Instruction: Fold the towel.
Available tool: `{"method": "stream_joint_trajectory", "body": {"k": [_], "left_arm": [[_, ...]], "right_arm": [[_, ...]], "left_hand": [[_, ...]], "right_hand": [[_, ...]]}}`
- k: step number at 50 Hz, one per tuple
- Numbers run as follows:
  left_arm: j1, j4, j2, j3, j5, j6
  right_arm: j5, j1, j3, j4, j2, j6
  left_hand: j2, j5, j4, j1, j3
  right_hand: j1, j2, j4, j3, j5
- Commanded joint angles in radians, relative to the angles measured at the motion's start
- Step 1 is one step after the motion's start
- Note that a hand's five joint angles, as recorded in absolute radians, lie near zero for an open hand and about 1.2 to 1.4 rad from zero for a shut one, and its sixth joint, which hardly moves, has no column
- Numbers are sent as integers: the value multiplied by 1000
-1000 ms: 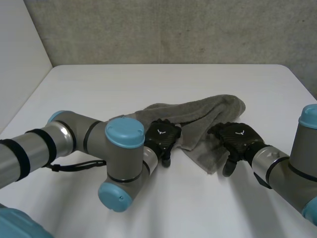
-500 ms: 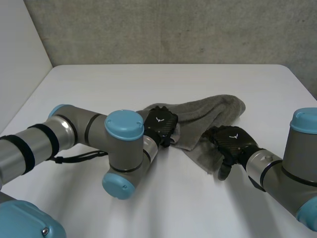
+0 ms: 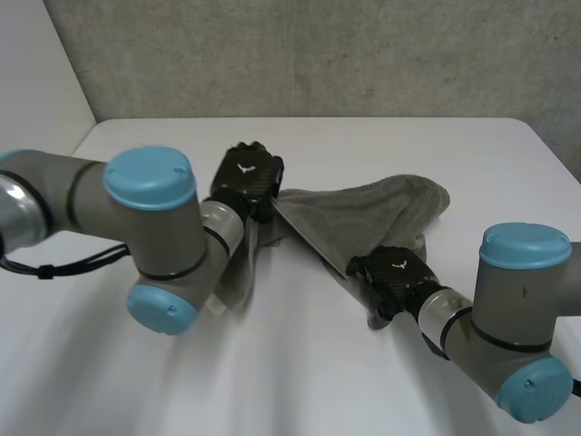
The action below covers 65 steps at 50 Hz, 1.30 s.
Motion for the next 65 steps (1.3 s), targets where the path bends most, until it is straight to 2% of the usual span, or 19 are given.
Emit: {"method": "stream_joint_trajectory", "body": {"k": [1, 2, 3, 4, 17, 26, 29, 30, 31, 32, 33, 34, 36, 39, 50, 53, 55, 62, 65], "left_arm": [[31, -4, 62, -54, 1, -22], [34, -5, 69, -66, 1, -31], [36, -5, 78, -79, 1, -40], [36, -5, 78, -79, 1, -41], [59, -8, 203, -183, 6, -74], [63, -11, 243, -214, 6, -74], [59, -18, 247, -229, 6, -74], [59, -16, 253, -238, 6, -74], [59, -16, 253, -238, 6, -74], [60, -18, 261, -244, 6, -74], [60, -18, 261, -245, 6, -74], [60, -19, 267, -251, 6, -74], [62, -19, 269, -260, 6, -73], [63, -19, 267, -280, 6, -74], [48, -65, 284, -268, 56, -77], [39, -100, 324, -272, 73, -83], [31, -113, 342, -274, 76, -91], [39, -122, 423, -272, 81, -183], [47, -122, 443, -268, 81, -217]], "right_arm": [[-1, -32, -31, 0, 24, -64], [-1, -36, -34, 2, 21, -61], [-1, -37, -34, 2, 21, -61], [-1, -40, -36, 2, 11, -59], [-14, -171, -31, 14, -187, -56], [-57, -233, -46, 25, -195, -69], [-59, -236, -59, 74, -197, -76], [-54, -236, -63, 93, -201, -78], [-54, -236, -63, 94, -201, -78], [-48, -230, -65, 107, -207, -69], [-38, -224, -62, 117, -215, -59], [-37, -224, -62, 117, -215, -59], [-13, -170, -40, 120, -226, -38], [-4, -69, -28, 114, -221, 11], [5, 74, -120, 63, -109, 143], [32, 100, -168, 58, -75, 195], [70, 132, -224, 46, -45, 288], [97, 200, -301, 20, 31, 361], [142, 209, -329, -18, 80, 367]], "left_hand": [[81, 78, -66, 96, -58], [81, 78, -66, 96, -58], [81, 78, -66, 96, -58], [81, 78, -66, 96, -58], [81, 78, -66, 96, -58], [81, 78, -66, 96, -58], [81, 78, -66, 96, -58], [81, 78, -66, 96, -58], [81, 78, -66, 96, -58], [81, 78, -66, 96, -58], [81, 78, -66, 96, -58], [81, 78, -66, 96, -58], [81, 78, -66, 96, -58], [81, 78, -66, 96, -58], [81, 78, -66, 96, -58], [81, 78, -66, 96, -58], [81, 78, -66, 96, -58], [81, 78, -66, 96, -58], [81, 78, -66, 96, -58]], "right_hand": [[335, 314, -76, -53, 328], [525, 504, -76, -53, 519], [527, 506, -76, -53, 521], [648, 627, -76, -53, 642], [649, 628, -76, -53, 643], [649, 628, -76, -53, 643], [649, 628, -76, -53, 643], [345, 324, -76, -53, 339], [342, 321, -76, -53, 336], [-138, -158, -76, -53, -144], [-366, -387, -76, -53, -373], [-368, -389, -76, -53, -375], [-573, -593, -76, -53, -579], [-573, -593, -76, -53, -579], [-573, -593, -76, -53, -579], [-573, -593, -76, -53, -579], [-573, -593, -76, -53, -579], [-573, -593, -76, -53, -579], [-573, -593, -76, -53, -579]]}}
